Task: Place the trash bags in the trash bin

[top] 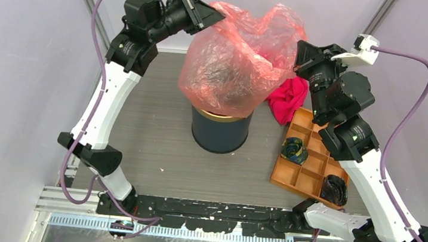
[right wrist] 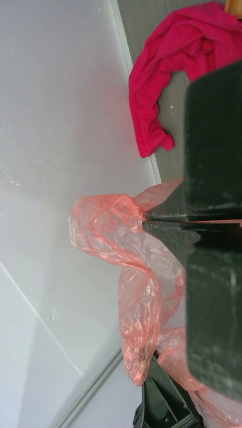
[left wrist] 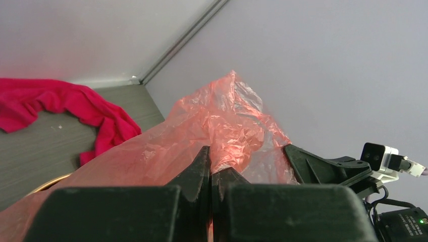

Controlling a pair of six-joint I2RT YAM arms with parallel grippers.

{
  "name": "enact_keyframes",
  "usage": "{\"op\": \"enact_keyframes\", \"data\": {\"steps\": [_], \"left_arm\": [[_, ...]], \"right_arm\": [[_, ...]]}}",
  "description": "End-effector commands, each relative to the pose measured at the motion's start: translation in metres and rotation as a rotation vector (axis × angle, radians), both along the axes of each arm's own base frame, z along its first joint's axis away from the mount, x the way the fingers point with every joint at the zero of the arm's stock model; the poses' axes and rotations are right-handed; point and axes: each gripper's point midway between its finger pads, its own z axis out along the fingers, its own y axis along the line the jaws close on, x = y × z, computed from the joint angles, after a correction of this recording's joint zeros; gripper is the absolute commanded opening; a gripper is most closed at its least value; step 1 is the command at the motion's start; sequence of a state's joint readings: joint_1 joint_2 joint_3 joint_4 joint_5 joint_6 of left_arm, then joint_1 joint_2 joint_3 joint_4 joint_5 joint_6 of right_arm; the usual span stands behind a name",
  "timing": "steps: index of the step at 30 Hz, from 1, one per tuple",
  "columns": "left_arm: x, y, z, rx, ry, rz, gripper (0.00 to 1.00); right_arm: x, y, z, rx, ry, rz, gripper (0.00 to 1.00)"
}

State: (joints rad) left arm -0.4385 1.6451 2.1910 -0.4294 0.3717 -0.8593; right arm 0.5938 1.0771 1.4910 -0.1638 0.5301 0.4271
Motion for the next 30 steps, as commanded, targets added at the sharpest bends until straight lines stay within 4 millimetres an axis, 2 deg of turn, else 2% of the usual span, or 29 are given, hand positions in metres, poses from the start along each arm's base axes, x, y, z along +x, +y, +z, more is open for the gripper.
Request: {"op": "enact_keyframes", "data": {"steps": [1,8,12,18,21,26,30], "left_arm": [[-0.014,-0.007,0.022,-0.061,-0.066,-0.077,0.01],[-0.010,-0.009,0.019,-0.061,-0.065,-0.083,0.01],[-0.005,0.001,0.014,-0.036,-0.073,-0.039,0.01],[0.023,0.044,-0.002,-0.056,-0.015,0.040,0.01],[0.035,0.059,-0.012,-0.053,0.005,0.054,0.00],[0.051,0.063,-0.030,-0.054,0.026,0.039,0.01],[0.057,0.056,-0.039,-0.086,0.048,0.000,0.00]], "right_arm": [[-0.010,-0.017,0.013,-0.007,-0.027,-0.044,0.01],[-0.013,-0.019,0.019,-0.011,-0.038,-0.037,0.01],[-0.006,0.002,0.017,-0.025,-0.026,0.048,0.01],[0.014,0.049,0.007,-0.012,0.012,0.209,0.01],[0.024,0.068,0.005,0.003,0.023,0.270,0.01],[0.043,0.087,0.001,-0.013,0.034,0.301,0.01],[0.057,0.083,-0.006,-0.068,0.061,0.248,0.01]]}}
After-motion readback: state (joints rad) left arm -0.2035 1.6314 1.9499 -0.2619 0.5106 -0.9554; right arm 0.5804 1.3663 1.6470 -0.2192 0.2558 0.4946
